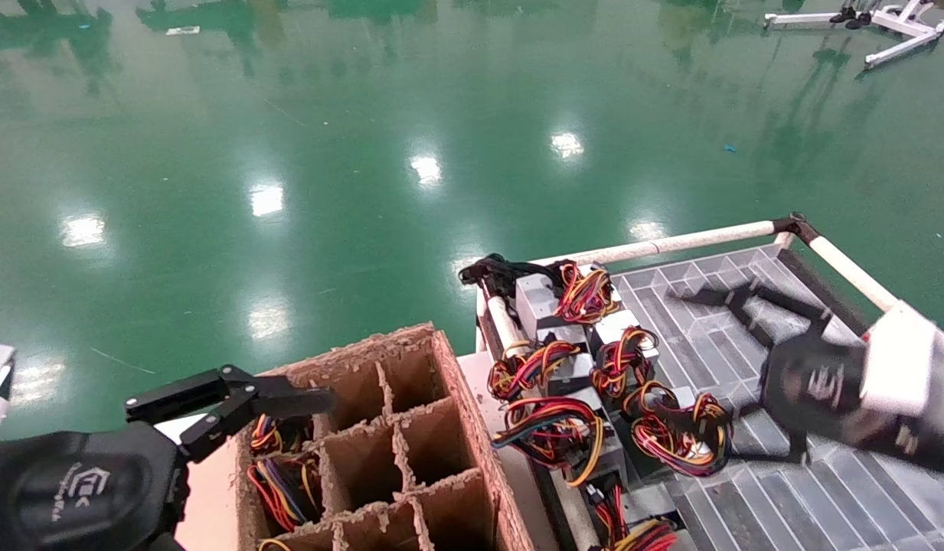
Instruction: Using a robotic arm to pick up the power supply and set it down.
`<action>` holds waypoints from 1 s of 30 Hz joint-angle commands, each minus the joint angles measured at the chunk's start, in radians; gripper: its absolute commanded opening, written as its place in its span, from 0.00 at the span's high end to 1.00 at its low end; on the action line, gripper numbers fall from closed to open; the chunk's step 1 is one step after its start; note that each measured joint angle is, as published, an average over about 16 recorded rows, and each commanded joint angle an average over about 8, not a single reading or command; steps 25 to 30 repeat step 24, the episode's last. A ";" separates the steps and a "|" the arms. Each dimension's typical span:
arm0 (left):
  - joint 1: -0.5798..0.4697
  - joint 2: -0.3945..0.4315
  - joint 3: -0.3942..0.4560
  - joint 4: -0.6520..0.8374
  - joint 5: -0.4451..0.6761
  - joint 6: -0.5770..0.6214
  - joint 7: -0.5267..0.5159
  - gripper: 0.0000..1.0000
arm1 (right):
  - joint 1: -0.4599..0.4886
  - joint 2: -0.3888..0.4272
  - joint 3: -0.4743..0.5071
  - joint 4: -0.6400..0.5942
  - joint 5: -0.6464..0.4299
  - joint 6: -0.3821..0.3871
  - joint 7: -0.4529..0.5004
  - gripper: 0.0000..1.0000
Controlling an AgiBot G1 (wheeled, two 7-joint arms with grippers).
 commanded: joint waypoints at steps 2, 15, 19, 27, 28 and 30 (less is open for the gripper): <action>0.000 0.000 0.000 0.000 0.000 0.000 0.000 0.00 | -0.023 -0.009 0.021 -0.008 0.022 -0.012 0.021 0.00; 0.000 0.000 0.001 0.001 0.000 0.000 0.000 0.00 | -0.099 -0.028 0.139 0.094 -0.003 -0.038 0.211 0.00; 0.000 0.000 0.001 0.001 0.000 0.000 0.000 0.00 | -0.123 -0.033 0.176 0.126 -0.011 -0.047 0.270 0.00; 0.000 0.000 0.001 0.001 -0.001 0.000 0.001 0.00 | -0.144 -0.038 0.208 0.153 -0.018 -0.054 0.321 0.00; 0.000 0.000 0.001 0.001 -0.001 0.000 0.001 0.00 | -0.144 -0.038 0.208 0.153 -0.018 -0.054 0.321 0.00; 0.000 0.000 0.001 0.001 -0.001 0.000 0.001 0.00 | -0.144 -0.038 0.208 0.153 -0.018 -0.054 0.321 0.00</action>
